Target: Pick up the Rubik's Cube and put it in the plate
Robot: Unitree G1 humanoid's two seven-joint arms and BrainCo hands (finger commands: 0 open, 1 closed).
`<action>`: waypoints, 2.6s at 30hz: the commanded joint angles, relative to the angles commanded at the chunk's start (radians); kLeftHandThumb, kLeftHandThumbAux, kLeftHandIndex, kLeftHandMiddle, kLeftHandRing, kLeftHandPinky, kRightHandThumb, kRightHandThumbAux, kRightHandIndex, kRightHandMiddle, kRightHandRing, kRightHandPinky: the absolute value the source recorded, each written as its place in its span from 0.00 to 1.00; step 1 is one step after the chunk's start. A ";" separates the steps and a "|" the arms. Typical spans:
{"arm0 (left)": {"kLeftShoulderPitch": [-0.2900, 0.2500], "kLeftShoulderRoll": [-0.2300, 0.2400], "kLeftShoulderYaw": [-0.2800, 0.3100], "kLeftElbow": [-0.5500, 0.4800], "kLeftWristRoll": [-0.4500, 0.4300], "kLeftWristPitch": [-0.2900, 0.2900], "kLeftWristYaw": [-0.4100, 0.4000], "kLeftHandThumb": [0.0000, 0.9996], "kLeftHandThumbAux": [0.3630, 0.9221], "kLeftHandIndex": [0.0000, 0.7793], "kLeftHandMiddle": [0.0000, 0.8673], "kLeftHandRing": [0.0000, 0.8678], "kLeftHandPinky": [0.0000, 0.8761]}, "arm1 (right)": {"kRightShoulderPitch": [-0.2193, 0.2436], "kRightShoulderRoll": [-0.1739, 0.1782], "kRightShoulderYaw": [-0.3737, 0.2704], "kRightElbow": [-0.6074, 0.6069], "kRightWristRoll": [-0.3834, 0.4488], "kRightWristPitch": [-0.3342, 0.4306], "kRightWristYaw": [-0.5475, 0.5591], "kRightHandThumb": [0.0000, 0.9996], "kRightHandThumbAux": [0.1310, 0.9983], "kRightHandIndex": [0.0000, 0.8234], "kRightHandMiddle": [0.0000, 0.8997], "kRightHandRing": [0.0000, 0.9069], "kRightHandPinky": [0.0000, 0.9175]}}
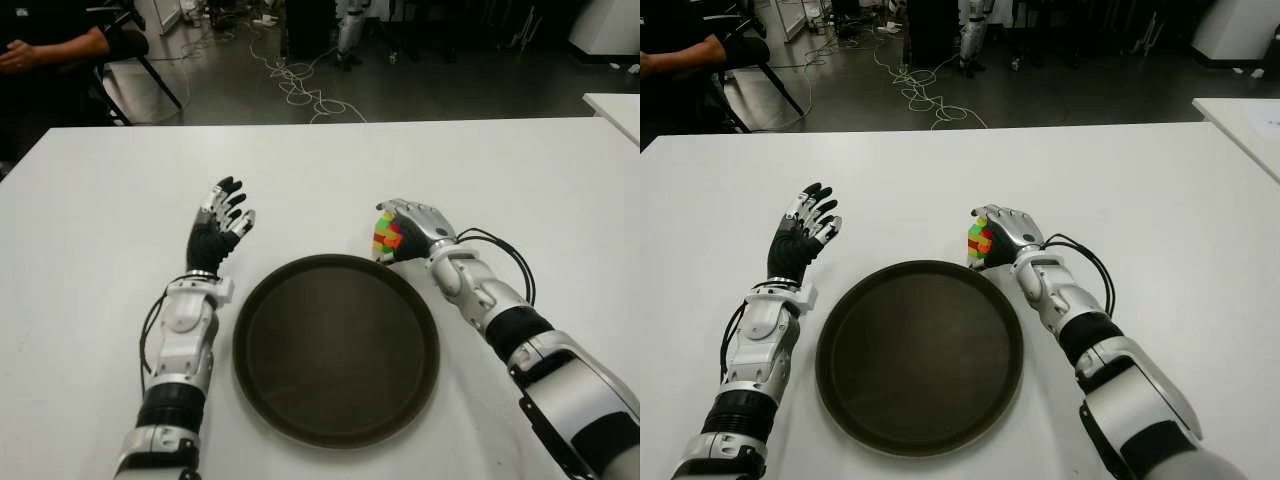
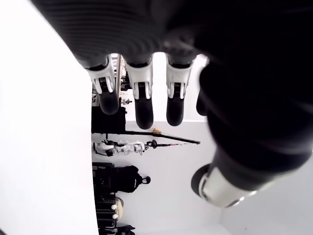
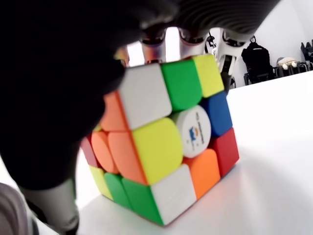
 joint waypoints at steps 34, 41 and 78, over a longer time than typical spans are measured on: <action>0.001 -0.004 0.005 -0.007 -0.013 0.010 -0.001 0.00 0.82 0.14 0.17 0.13 0.10 | -0.015 0.003 -0.006 0.073 0.015 -0.083 -0.095 0.02 0.87 0.24 0.26 0.30 0.34; 0.005 -0.005 0.004 -0.013 -0.010 0.008 0.003 0.00 0.81 0.14 0.17 0.13 0.08 | -0.007 0.005 -0.020 0.063 0.030 -0.113 -0.136 0.65 0.71 0.47 0.51 0.52 0.62; 0.008 -0.002 0.008 -0.011 -0.008 0.005 0.009 0.00 0.81 0.15 0.18 0.14 0.09 | -0.007 0.012 -0.035 0.071 0.050 -0.122 -0.136 0.85 0.64 0.51 0.54 0.77 0.81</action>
